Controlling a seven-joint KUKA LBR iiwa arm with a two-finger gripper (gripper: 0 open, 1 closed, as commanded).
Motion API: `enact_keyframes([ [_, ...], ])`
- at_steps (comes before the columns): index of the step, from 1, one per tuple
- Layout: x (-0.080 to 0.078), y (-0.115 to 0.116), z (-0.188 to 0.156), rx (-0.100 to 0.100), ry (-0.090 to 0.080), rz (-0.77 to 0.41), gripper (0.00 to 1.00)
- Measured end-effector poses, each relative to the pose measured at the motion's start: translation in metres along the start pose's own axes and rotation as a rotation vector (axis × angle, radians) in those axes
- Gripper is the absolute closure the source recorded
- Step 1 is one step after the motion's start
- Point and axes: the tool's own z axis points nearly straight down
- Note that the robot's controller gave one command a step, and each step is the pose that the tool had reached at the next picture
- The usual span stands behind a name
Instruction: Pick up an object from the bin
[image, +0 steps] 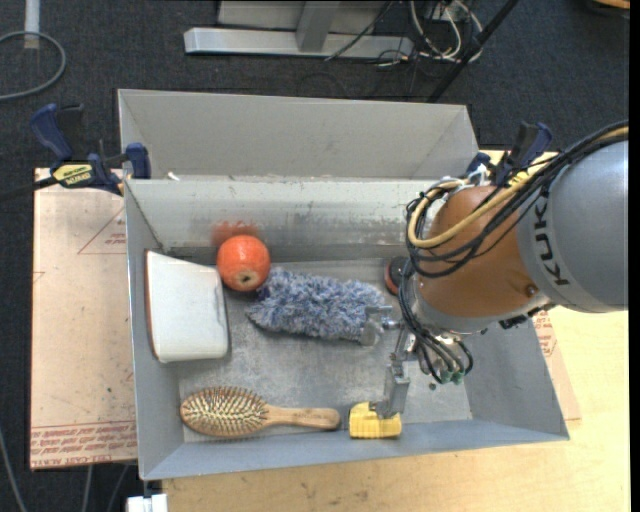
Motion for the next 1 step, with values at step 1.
enact_keyframes([
  [1, -0.0018, 0.0000, -0.0041, 0.000, -0.008, 0.000, 0.00],
])
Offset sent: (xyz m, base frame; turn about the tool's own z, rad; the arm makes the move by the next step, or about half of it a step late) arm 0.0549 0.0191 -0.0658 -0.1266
